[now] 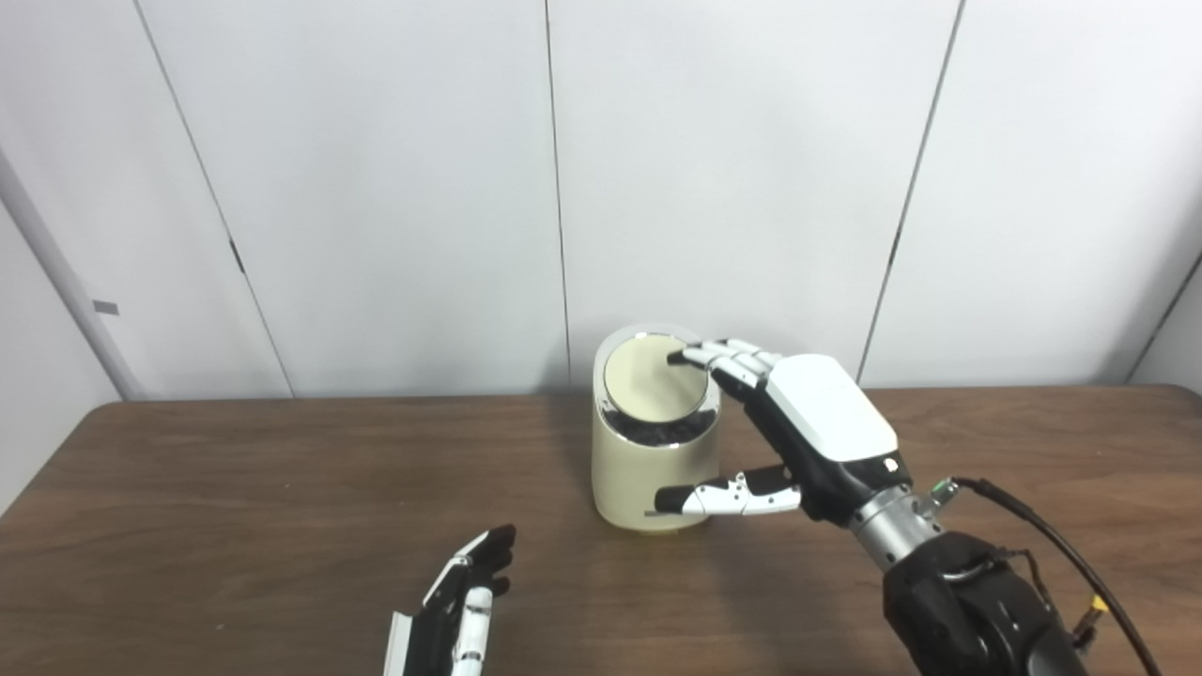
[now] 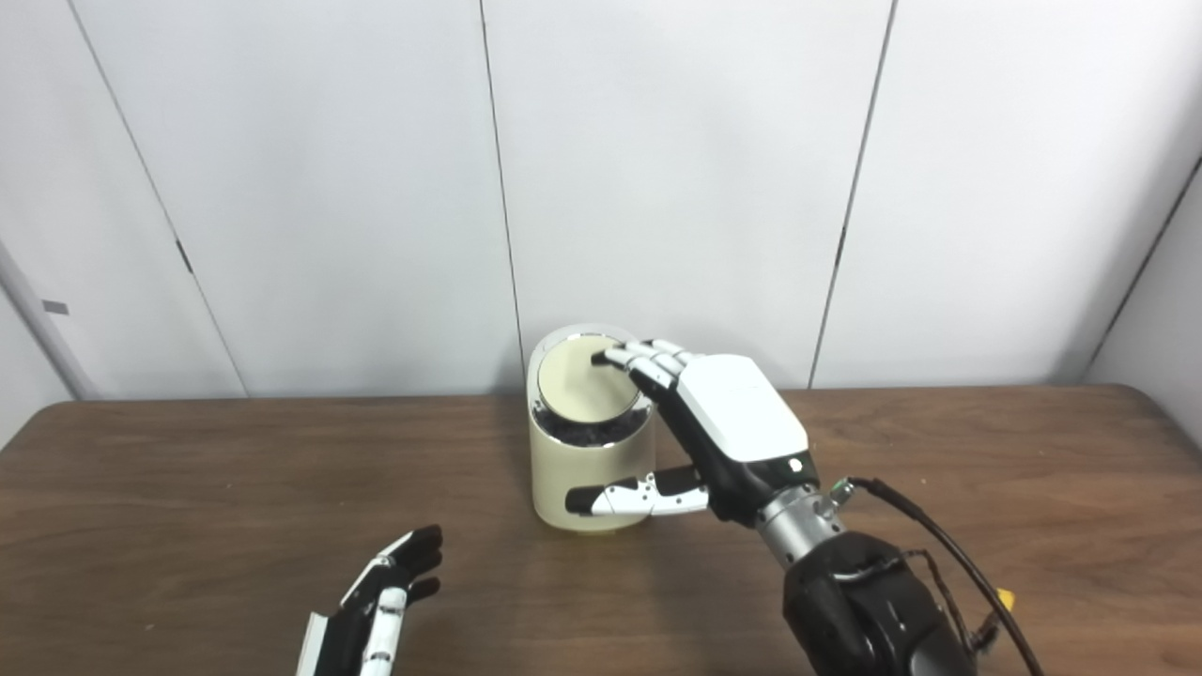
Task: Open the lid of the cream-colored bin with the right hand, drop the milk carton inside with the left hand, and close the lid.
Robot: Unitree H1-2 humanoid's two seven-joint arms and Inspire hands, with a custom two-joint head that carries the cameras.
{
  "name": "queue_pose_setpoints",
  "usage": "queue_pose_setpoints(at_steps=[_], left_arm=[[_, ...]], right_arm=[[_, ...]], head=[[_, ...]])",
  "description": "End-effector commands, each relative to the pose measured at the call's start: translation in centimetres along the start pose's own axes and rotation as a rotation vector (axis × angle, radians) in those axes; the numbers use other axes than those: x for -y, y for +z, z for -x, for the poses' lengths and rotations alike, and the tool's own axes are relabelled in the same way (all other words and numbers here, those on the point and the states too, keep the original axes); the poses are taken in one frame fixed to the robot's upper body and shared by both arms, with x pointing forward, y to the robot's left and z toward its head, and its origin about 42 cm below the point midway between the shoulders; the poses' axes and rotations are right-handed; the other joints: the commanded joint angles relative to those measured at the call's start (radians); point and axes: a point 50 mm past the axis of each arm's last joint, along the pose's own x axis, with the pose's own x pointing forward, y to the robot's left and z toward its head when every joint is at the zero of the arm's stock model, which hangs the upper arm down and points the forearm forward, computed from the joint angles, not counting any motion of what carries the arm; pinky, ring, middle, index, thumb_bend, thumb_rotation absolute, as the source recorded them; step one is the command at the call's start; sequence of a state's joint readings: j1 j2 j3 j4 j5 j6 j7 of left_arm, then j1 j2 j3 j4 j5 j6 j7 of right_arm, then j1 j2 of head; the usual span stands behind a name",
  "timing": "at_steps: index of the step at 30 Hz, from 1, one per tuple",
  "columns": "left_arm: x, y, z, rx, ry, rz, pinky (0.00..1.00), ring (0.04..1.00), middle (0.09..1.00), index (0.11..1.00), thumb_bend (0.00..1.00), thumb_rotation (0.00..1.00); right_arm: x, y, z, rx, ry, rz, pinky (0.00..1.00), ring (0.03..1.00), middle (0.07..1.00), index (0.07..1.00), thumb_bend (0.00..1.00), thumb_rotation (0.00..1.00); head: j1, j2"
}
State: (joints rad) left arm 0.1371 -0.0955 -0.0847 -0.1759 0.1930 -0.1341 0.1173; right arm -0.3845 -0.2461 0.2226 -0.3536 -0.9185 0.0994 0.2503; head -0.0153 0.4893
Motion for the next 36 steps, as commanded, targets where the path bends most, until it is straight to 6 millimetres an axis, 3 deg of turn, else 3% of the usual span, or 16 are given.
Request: queue_pose_setpoints(at_steps=[1,6,7,9,10,13,15,18,20,22,28,31,34,36], left_arm=[[0.1,0.9,-0.6,0.064,0.002,0.007,0.8,0.842,0.839,0.827,0.25,0.89],[0.0,0.6,-0.6,0.083,0.026,0.002,0.79,0.838,0.828,0.804,0.24,0.85],[0.0,0.6,-0.6,0.089,0.034,-0.004,0.77,0.828,0.817,0.789,0.24,0.83],[-0.1,0.5,-0.6,0.094,0.051,-0.023,0.76,0.822,0.81,0.782,0.23,0.82],[-0.2,0.4,-0.6,0.094,0.056,-0.038,0.73,0.802,0.795,0.772,0.21,0.7],[-0.8,-0.1,-0.9,0.099,0.055,-0.068,0.69,0.774,0.782,0.772,0.18,0.35],[-1.3,-0.5,-1.1,0.103,0.049,-0.08,0.69,0.767,0.78,0.773,0.19,0.28],[-2.3,-0.8,-1.3,0.105,0.044,-0.085,0.66,0.743,0.76,0.746,0.21,0.17],[-3.0,-0.8,-1.5,0.115,0.046,-0.077,0.63,0.713,0.729,0.714,0.22,0.11],[-3.4,-0.6,-1.8,0.137,0.058,-0.059,0.6,0.683,0.698,0.684,0.23,0.03],[-3.9,0.5,-2.8,0.096,0.131,0.043,0.62,0.696,0.709,0.704,0.27,0.17],[-3.8,0.9,-3.1,0.061,0.175,0.111,0.63,0.701,0.717,0.715,0.27,0.21],[-3.8,1.1,-3.1,0.049,0.182,0.129,0.64,0.704,0.721,0.717,0.27,0.23],[-3.8,1.2,-2.6,0.036,0.185,0.142,0.64,0.706,0.723,0.719,0.27,0.24]], right_arm=[[1.4,-0.4,0.3,0.022,-0.091,-0.007,0.82,0.916,0.899,0.878,0.7,0.78],[0.2,-2.5,4.3,-0.088,-0.151,-0.172,0.87,0.929,0.913,0.901,0.61,0.75],[-0.2,-2.9,5.0,-0.102,-0.17,-0.196,0.86,0.904,0.89,0.879,0.55,0.74],[-1.3,-3.6,6.9,-0.14,-0.216,-0.289,0.85,0.891,0.879,0.867,0.52,0.74],[-2.1,-4.0,8.2,-0.159,-0.244,-0.36,0.77,0.828,0.818,0.806,0.44,0.67],[-4.5,-5.0,11.1,-0.195,-0.284,-0.494,0.54,0.665,0.712,0.736,0.28,0.53],[-6.0,-5.3,12.3,-0.229,-0.29,-0.535,0.5,0.623,0.683,0.718,0.24,0.49],[-8.2,-5.2,13.9,-0.326,-0.3,-0.593,0.51,0.626,0.666,0.685,0.24,0.46],[-8.9,-4.8,14.2,-0.36,-0.315,-0.637,0.55,0.644,0.671,0.685,0.26,0.45],[-9.5,-4.7,14.3,-0.373,-0.34,-0.684,0.55,0.642,0.672,0.686,0.25,0.38],[-10.0,-5.0,14.3,-0.391,-0.384,-0.757,0.56,0.647,0.675,0.676,0.29,0.31],[-9.7,-4.9,14.4,-0.394,-0.391,-0.787,0.55,0.644,0.672,0.668,0.3,0.24],[-9.5,-4.9,14.6,-0.393,-0.39,-0.789,0.55,0.641,0.67,0.666,0.31,0.22],[-9.1,-4.9,14.9,-0.387,-0.38,-0.785,0.54,0.638,0.667,0.665,0.3,0.21]], head=[[0.001,0.0],[0.001,-0.023],[0.001,-0.023],[-0.003,-0.031],[-0.005,-0.037],[-0.012,-0.058],[-0.011,-0.065],[-0.008,-0.064],[-0.011,-0.058],[-0.012,-0.044],[-0.018,-0.021],[-0.017,0.004],[-0.017,0.004],[-0.015,0.027]])
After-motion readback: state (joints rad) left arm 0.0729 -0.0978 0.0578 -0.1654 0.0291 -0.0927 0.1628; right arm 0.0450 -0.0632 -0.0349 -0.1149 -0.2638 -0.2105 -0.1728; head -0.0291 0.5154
